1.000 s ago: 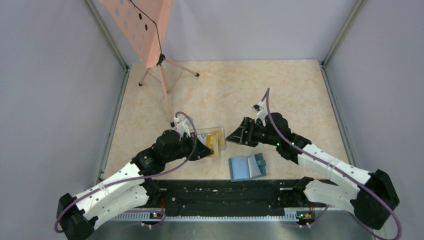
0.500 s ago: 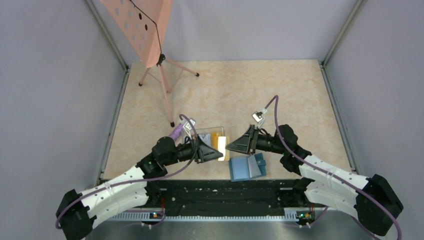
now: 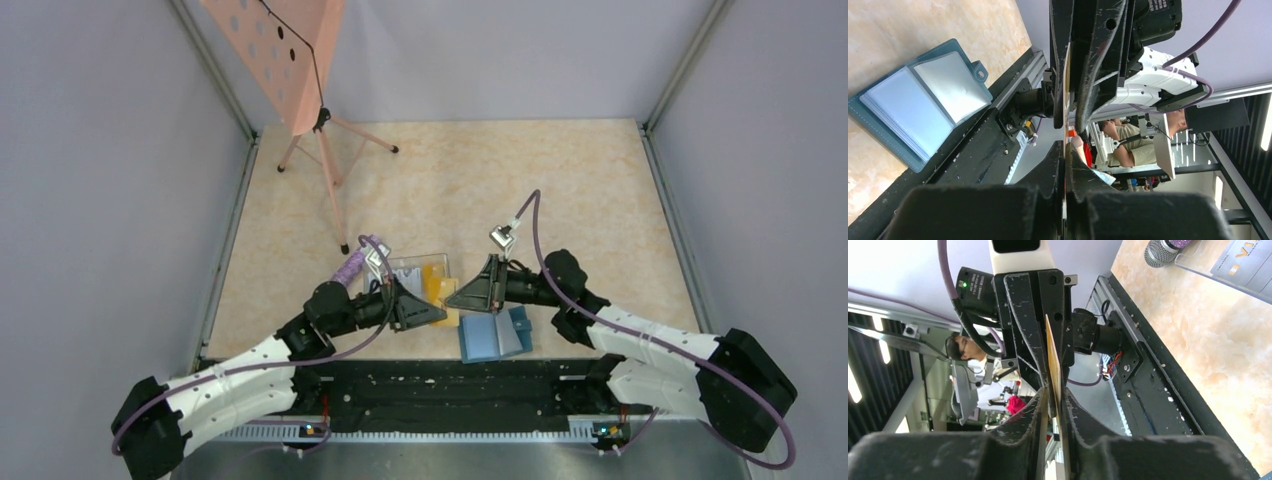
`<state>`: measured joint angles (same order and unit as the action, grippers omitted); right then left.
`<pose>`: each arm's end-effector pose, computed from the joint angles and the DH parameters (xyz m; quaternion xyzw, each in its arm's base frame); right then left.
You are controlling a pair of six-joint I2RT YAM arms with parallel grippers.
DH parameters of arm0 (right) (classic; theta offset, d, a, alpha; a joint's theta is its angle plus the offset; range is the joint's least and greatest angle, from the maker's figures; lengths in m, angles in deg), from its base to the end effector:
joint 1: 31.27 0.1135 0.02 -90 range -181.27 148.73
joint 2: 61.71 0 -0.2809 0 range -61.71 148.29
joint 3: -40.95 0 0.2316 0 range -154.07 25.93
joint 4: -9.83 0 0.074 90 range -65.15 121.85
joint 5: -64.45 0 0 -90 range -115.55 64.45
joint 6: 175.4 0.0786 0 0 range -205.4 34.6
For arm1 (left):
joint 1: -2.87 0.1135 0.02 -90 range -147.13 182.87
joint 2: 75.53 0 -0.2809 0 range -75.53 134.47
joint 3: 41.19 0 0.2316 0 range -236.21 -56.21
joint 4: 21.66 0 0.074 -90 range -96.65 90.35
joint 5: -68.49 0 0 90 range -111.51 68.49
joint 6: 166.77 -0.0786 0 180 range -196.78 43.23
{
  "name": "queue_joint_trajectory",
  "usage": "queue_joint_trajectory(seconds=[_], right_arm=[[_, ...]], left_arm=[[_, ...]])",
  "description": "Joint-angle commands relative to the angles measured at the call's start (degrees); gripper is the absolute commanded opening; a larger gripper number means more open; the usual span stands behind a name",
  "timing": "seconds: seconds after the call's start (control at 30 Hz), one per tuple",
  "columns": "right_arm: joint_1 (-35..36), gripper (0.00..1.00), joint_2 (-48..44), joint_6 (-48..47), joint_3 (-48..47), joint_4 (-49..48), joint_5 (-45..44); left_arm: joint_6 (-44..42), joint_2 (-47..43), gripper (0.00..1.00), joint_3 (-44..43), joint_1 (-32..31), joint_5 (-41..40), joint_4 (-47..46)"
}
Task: Put the credit cards into the card holder
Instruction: Insert the credit card into the card holder.
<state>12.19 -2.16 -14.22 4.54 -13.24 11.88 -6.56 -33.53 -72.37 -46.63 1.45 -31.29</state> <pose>0.1319 0.1908 0.2645 -0.0596 0.7049 0.6859 0.1703 0.0969 -0.1606 0.2549 0.0112 0.7137 -0.6644 0.2214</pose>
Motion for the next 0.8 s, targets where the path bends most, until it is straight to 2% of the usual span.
queue_joint_trajectory(seconds=[0.0, 0.03, 0.13, 0.3, 0.43, 0.53, 0.67, 0.77], right_arm=[[2.23, 0.09, 0.6, -0.31, -1.63, -4.24, 1.73], [2.32, 0.01, 0.67, -0.37, -1.53, -4.24, 1.72], [2.3, 0.0, -0.67, -2.01, -1.28, -0.58, 0.51], [1.74, 0.0, -6.79, -12.84, -5.04, 30.15, -8.97], [-1.92, 0.0, -11.97, -18.4, -4.85, 48.91, -13.79], [-6.48, 0.0, -14.65, -21.92, -3.17, 60.05, -15.21], [-8.43, 0.0, -15.84, -25.37, -2.53, 68.66, -19.27], [-8.47, 0.0, -14.69, -26.7, -3.39, 71.21, -21.19]], left_arm=[[0.67, -0.91, 0.03, 1.18, -0.16, -1.5, -3.96], [0.68, -0.91, 0.06, 1.4, -0.16, -1.46, -3.93], [0.77, -1.08, 0.2, 2.29, -0.25, -1.39, -3.92], [1.46, -1.45, 0.33, 5.35, -1.03, -3.95, -1.7], [0.47, 1.93, 0.35, 3.74, -3.34, -8.64, 9.66], [-0.34, 7.95, 0.35, 1.7, -5.9, -11.85, 14.12], [-3.21, 17.7, 0.34, -5.63, -9.47, -16.11, 22.76], [-6.27, 26.07, 0.33, -11.76, -11.59, -17.36, 28.08]])
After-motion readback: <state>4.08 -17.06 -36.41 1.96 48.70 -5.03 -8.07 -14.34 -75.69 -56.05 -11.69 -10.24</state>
